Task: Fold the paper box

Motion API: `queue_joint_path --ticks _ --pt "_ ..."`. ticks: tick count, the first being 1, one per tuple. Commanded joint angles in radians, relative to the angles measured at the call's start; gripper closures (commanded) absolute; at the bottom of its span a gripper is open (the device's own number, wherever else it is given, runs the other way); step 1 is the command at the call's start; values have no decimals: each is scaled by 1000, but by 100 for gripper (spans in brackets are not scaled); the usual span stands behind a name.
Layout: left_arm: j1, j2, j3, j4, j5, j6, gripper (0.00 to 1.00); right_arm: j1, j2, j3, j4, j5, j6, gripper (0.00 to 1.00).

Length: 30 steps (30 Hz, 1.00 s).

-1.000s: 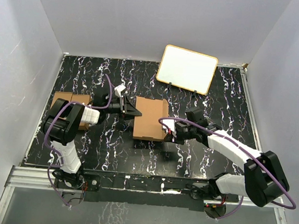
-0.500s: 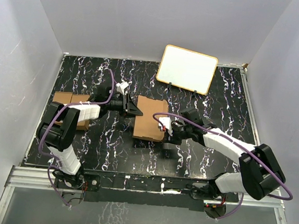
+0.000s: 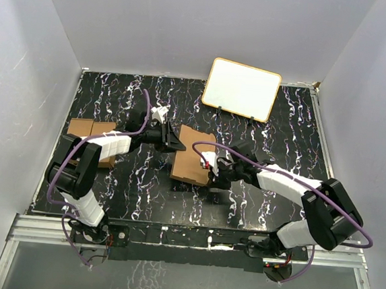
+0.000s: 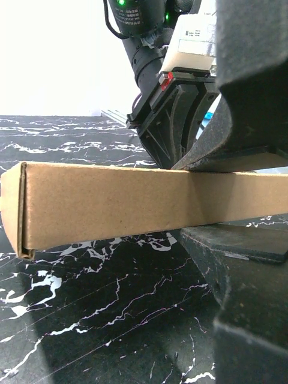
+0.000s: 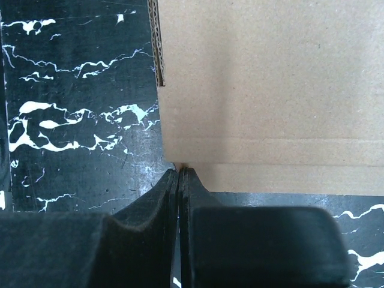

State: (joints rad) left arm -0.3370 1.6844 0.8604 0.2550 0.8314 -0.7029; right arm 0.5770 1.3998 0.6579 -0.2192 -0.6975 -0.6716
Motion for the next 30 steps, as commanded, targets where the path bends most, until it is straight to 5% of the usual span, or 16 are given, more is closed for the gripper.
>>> queue_joint_path --ticks 1,17,30 --pt "-34 -37 0 -22 -49 41 100 10 10 47 196 -14 43 92" --pt "-88 -10 -1 -28 -116 53 100 74 112 63 250 89 105 92" --pt "-118 -53 58 -203 -251 185 100 77 107 79 165 30 35 89"
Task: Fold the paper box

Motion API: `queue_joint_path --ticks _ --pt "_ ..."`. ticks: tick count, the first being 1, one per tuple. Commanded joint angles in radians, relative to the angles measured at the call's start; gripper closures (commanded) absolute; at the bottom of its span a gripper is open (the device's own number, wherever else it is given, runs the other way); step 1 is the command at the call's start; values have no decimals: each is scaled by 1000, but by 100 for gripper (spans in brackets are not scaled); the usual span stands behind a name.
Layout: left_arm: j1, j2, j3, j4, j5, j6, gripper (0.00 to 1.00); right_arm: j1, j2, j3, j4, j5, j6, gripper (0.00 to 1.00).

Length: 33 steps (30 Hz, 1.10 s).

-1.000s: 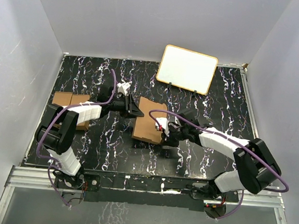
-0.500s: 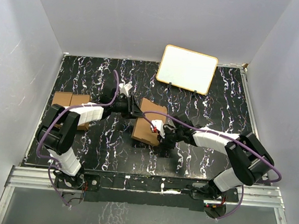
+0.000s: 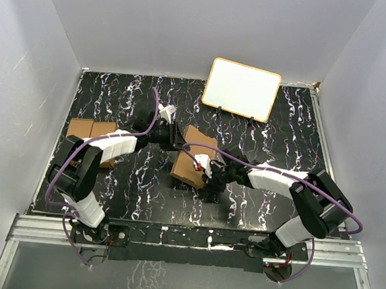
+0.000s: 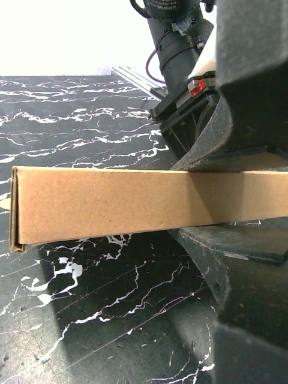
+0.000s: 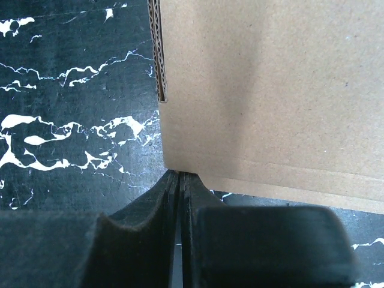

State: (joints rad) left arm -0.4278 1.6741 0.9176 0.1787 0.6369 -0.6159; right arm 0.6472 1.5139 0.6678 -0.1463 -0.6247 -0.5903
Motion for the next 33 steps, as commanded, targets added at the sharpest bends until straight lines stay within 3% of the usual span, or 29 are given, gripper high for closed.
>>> queue_joint_path --ticks 1,11,23,28,33 --pt "-28 -44 -2 -128 -63 100 100 7 -8 68 87 -47 -53 90" --pt "-34 -92 -59 -42 -126 -3 100 7 -17 69 110 -66 4 91" --pt "-130 -178 -57 -109 -336 -74 100 13 -6 98 88 -26 19 92" --pt "-119 -182 -89 -66 -304 -85 100 13 -27 104 56 -27 -18 92" --pt "-44 -221 -155 43 -183 -130 100 -13 -95 95 11 -66 -87 92"
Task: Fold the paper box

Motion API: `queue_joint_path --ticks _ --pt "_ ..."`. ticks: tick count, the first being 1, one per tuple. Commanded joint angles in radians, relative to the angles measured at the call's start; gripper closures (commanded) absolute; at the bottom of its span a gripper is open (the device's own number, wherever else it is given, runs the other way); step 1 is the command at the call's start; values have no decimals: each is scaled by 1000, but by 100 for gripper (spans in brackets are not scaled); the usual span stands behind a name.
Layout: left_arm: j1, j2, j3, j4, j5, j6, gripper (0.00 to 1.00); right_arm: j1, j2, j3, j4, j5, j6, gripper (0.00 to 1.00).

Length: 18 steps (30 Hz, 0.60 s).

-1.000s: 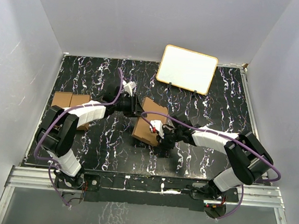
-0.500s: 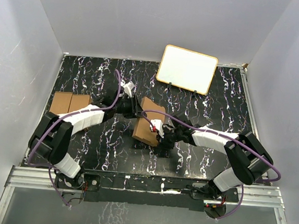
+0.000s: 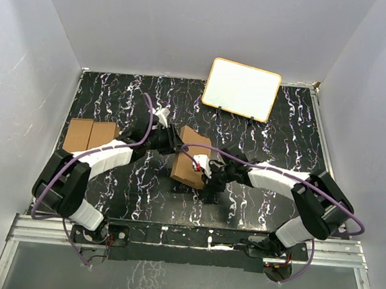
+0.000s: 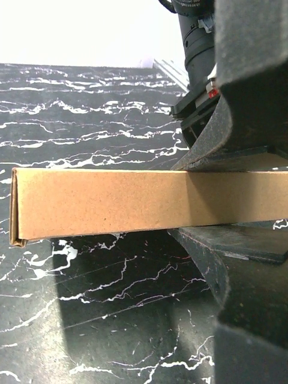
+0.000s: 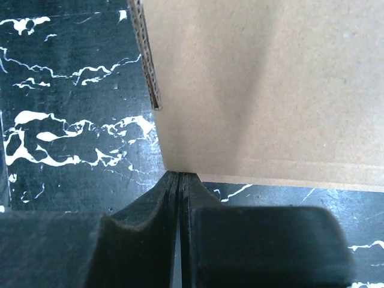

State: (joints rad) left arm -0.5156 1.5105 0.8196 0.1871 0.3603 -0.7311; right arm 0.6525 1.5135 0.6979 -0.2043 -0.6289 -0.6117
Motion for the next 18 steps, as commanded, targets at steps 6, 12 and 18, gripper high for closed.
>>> queue_joint_path --ticks 6,12,18 --pt "120 -108 -91 128 233 -95 100 -46 -198 57 34 -121 -104 92" --pt "173 -110 -124 243 343 -203 100 -53 -252 43 23 -161 -135 92" --pt "193 -91 -136 341 383 -299 100 -54 -284 30 36 -144 -149 92"
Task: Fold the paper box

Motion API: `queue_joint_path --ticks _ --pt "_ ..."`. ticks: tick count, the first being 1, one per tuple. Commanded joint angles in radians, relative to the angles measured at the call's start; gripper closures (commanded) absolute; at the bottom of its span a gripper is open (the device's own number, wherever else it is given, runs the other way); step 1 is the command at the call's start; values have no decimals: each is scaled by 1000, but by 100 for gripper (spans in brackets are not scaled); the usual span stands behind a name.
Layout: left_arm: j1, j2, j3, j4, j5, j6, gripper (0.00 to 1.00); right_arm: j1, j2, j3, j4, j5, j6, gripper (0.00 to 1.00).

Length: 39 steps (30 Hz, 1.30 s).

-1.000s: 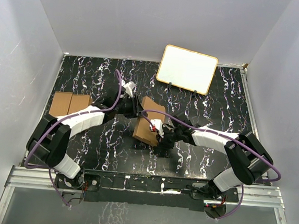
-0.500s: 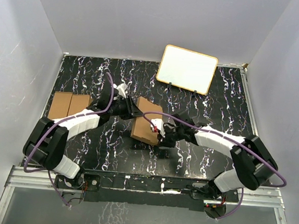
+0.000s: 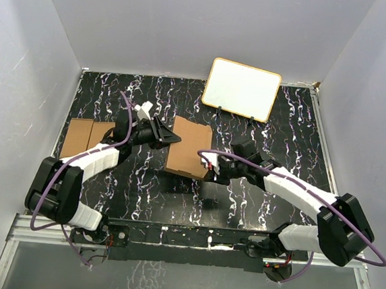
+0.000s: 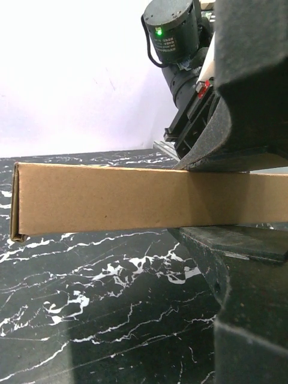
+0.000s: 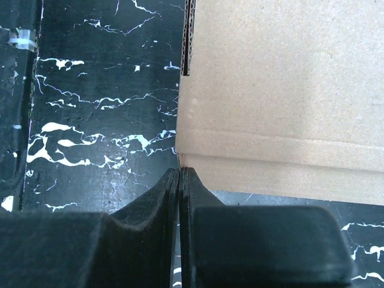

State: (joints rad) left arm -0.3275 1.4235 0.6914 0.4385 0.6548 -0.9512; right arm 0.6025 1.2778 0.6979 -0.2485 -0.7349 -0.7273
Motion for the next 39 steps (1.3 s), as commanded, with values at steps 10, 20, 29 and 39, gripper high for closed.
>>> queue_joint_path --ticks 10,20,29,39 --pt "30 42 -43 272 141 -244 100 -5 -83 24 84 -31 -52 92" --pt "41 71 -56 357 161 -314 100 -4 -88 31 98 -5 -23 92" --pt "59 67 -41 248 178 -216 100 -25 -97 40 109 9 14 92" --pt "64 78 -2 149 188 -130 100 -25 -70 43 128 22 46 92"
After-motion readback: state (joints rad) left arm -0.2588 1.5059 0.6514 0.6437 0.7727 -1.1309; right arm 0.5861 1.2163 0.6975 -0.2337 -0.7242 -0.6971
